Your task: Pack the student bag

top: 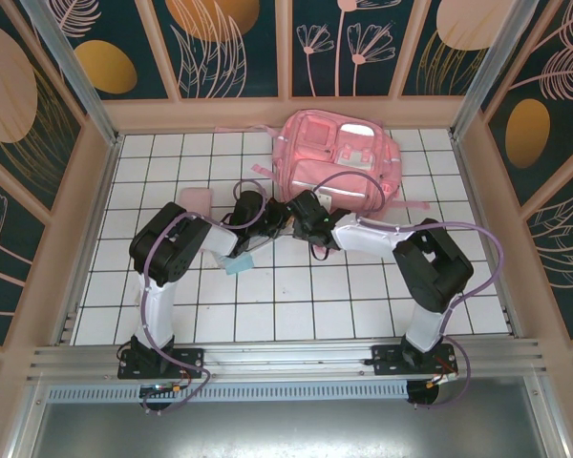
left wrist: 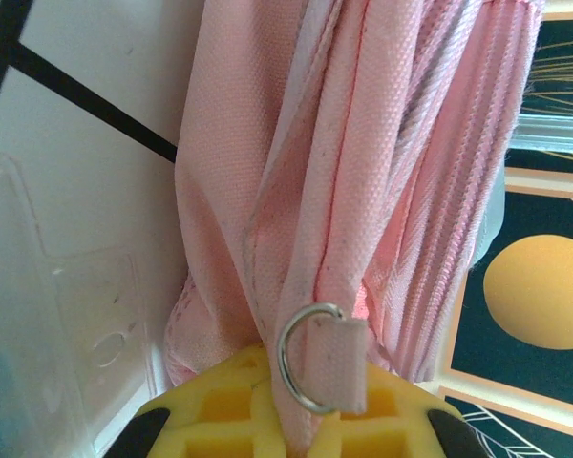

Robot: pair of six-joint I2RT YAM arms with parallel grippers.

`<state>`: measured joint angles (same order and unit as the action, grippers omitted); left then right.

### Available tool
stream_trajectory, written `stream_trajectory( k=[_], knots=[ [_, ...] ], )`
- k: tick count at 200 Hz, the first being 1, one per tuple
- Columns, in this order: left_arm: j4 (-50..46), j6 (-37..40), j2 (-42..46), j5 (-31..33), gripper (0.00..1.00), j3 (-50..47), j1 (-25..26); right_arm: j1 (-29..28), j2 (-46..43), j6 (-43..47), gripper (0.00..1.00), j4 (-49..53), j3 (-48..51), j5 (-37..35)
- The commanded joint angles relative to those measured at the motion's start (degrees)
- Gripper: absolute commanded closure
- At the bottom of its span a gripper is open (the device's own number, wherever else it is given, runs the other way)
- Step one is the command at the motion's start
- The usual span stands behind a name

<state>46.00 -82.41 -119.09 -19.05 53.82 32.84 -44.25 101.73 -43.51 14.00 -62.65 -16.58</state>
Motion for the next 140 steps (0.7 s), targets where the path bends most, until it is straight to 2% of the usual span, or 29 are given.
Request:
stream_trajectory(
  k=[1, 26, 53, 81, 115, 140],
  knots=[
    [4.8, -0.2, 3.2, -1.5, 1.00, 0.5, 0.5, 0.7, -1.0, 0.8, 0.74, 6.9, 0.3, 2.3],
    [4.6, -0.1, 3.2, -1.6, 1.00, 1.0, 0.5, 1.3, 1.6, 1.0, 0.68, 7.5, -1.2, 4.3],
    [3.8, 0.5, 3.5, -1.3, 1.00, 0.9, 0.5, 1.0, 2.5, 1.5, 0.71, 10.8, -1.5, 3.6],
    [3.7, 0.3, 2.9, -1.4, 1.00, 1.2, 0.2, 1.1, 0.3, 1.5, 0.78, 13.2, -0.5, 3.7],
    [3.9, 0.3, 2.5, -1.9, 1.00, 1.3, 0.0, 1.7, -3.6, 2.2, 0.78, 14.6, 0.5, 5.0],
    [4.0, 0.2, 2.2, -2.2, 1.00, 1.6, 0.0, 2.8, -1.8, 1.7, 0.78, 12.8, 0.8, 7.2]
  ],
)
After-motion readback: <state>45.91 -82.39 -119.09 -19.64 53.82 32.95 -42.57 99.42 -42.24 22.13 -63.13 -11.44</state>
